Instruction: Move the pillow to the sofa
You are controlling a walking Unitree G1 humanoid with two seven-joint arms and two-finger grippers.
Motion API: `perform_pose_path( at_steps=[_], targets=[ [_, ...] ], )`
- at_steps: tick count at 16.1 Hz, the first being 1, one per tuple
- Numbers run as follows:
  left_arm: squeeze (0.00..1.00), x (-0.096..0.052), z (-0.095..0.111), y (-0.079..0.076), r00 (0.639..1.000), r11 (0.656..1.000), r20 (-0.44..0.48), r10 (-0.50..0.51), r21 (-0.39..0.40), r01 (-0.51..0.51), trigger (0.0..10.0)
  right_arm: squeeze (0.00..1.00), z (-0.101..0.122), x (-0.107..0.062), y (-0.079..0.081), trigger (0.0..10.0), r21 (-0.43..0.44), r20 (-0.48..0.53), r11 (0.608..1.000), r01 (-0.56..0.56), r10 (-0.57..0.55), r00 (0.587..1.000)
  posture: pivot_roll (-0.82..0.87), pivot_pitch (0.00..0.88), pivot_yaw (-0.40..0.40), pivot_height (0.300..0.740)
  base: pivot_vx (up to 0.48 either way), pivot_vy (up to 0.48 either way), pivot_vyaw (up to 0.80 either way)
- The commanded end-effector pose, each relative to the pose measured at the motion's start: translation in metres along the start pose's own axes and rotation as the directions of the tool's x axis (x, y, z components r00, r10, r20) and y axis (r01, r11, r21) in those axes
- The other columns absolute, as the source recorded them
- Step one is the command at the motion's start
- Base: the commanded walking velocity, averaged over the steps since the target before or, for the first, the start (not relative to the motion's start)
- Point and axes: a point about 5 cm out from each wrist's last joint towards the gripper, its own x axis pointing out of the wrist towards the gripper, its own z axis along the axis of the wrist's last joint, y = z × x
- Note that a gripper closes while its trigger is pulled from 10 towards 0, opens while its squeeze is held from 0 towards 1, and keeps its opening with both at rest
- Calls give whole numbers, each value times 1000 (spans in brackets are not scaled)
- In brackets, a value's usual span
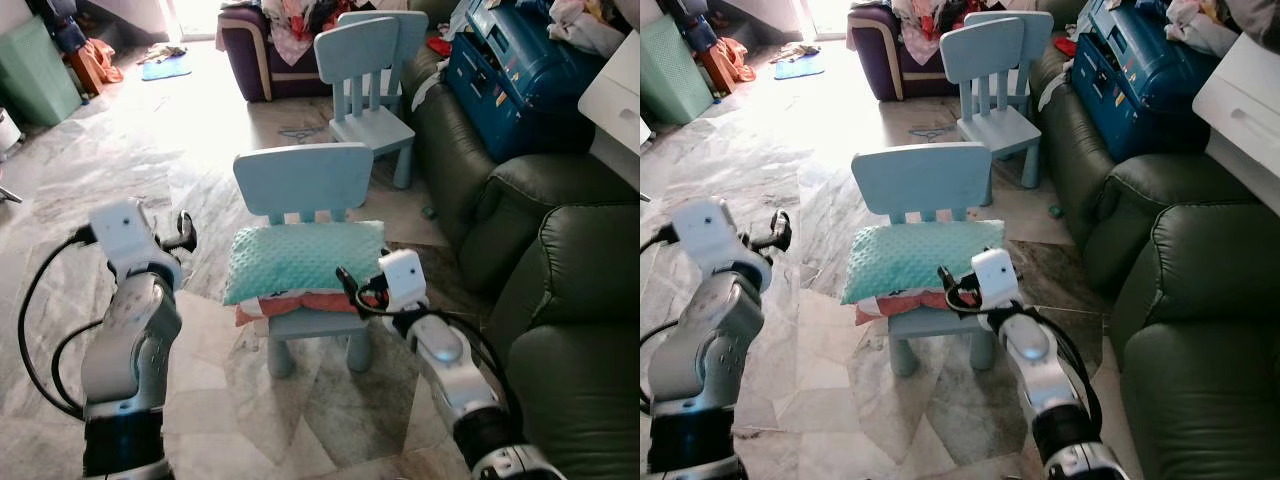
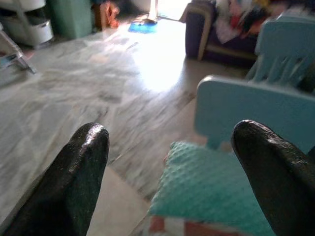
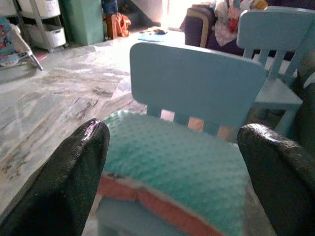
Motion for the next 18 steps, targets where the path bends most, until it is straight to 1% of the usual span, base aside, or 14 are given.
perform_pose_path(
  at_steps=[1,2,3,4,8,10,12,13,14,15,16,17,18],
  targets=[
    [0,2,2,6,996,988,-29,88,127,-84,10000,0,1,2,0,10000,-1,-1,1000,-5,5,1000,-72,151,61,740,0,0,0],
    [0,4,-1,7,987,978,-84,139,166,-123,10000,0,1,2,0,10000,-1,-3,1000,-2,2,1000,-73,156,67,740,0,0,0],
    [0,4,-3,9,981,973,-107,160,182,-139,10000,0,-1,0,0,10000,0,-5,1000,-1,1,1000,-73,159,68,740,0,0,0],
    [0,4,-4,11,980,968,-110,167,208,-142,10000,0,-2,0,1,10000,1,-8,1000,0,0,1000,-74,159,69,740,0,0,0],
    [0,1,-19,12,952,973,-229,201,160,-167,10000,0,-4,-1,5,10000,4,-11,1000,-13,13,1000,-70,164,71,740,0,0,0],
    [0,0,-26,11,940,979,-283,193,126,-163,10000,0,-4,0,6,10000,4,-13,1000,-16,16,1000,-70,163,74,740,0,0,0],
    [0,-4,-31,8,943,984,-287,167,110,-141,10000,0,-5,-2,5,10000,3,-17,1000,-15,15,1000,-80,155,70,740,0,0,0],
    [0,-8,-39,3,958,990,-258,122,93,-102,10000,0,-8,-5,3,10000,0,-24,1000,-13,13,1000,-109,139,66,740,0,0,0],
    [0,-9,-41,3,964,992,-245,106,91,-86,10000,0,-8,-5,3,10000,-1,-25,1000,-13,13,1000,-109,139,66,740,0,0,0],
    [0,-13,-48,4,977,993,-199,75,110,-54,10000,0,-8,-6,2,10000,-2,-21,1000,-5,5,1000,-118,138,72,740,0,0,0],
    [0,-20,-60,11,986,997,-164,29,69,-18,10000,0,-7,-7,-3,10000,2,-20,1000,25,-24,1000,-117,136,77,740,0,0,0],
    [0,-23,-66,17,985,999,-172,33,41,-26,10000,0,-8,-7,-4,10000,3,-22,999,33,-33,999,-116,137,82,740,0,0,0],
    [0,-28,-77,28,981,998,-188,44,-27,-50,10000,0,-10,-9,-5,10000,8,-28,999,42,-42,999,-113,133,82,740,0,0,0]
  ],
)
